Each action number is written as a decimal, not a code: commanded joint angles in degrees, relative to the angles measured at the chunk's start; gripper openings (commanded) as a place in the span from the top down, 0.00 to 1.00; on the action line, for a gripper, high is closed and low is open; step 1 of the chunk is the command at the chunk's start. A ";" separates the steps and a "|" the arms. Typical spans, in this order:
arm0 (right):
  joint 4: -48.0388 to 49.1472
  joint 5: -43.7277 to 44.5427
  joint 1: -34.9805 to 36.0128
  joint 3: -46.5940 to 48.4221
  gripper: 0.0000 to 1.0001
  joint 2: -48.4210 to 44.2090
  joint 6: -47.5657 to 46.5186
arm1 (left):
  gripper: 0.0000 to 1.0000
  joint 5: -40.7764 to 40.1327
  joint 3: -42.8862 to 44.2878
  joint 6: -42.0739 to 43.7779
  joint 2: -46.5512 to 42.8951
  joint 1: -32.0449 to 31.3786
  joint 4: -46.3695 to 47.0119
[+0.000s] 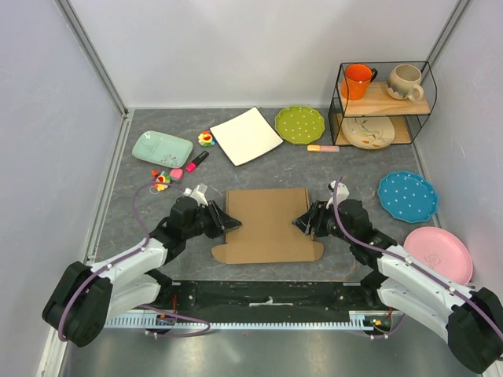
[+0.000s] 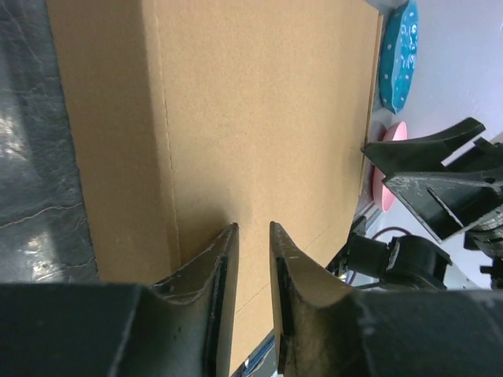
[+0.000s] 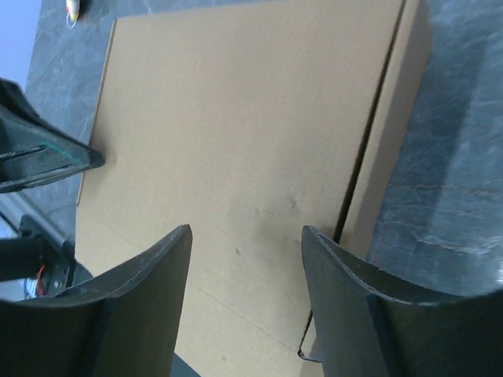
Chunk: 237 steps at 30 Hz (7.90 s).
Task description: Fold the paper box
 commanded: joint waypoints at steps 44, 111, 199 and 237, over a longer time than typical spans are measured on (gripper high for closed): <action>12.70 9.76 8.68 -3.53 0.92 17.05 1.39 | 0.98 -18.16 -4.48 11.63 6.70 -13.94 16.50; -14.81 26.82 -1.77 2.11 0.39 -10.01 6.03 | 0.57 -31.96 -0.07 9.63 -24.73 -2.80 -16.81; -10.06 -2.02 -1.77 4.11 1.00 -15.99 6.14 | 0.98 10.66 -8.26 -0.49 -26.24 6.71 1.66; -16.75 9.75 -1.77 22.48 1.00 2.81 3.33 | 0.98 4.96 3.60 -1.20 -9.83 6.80 -2.57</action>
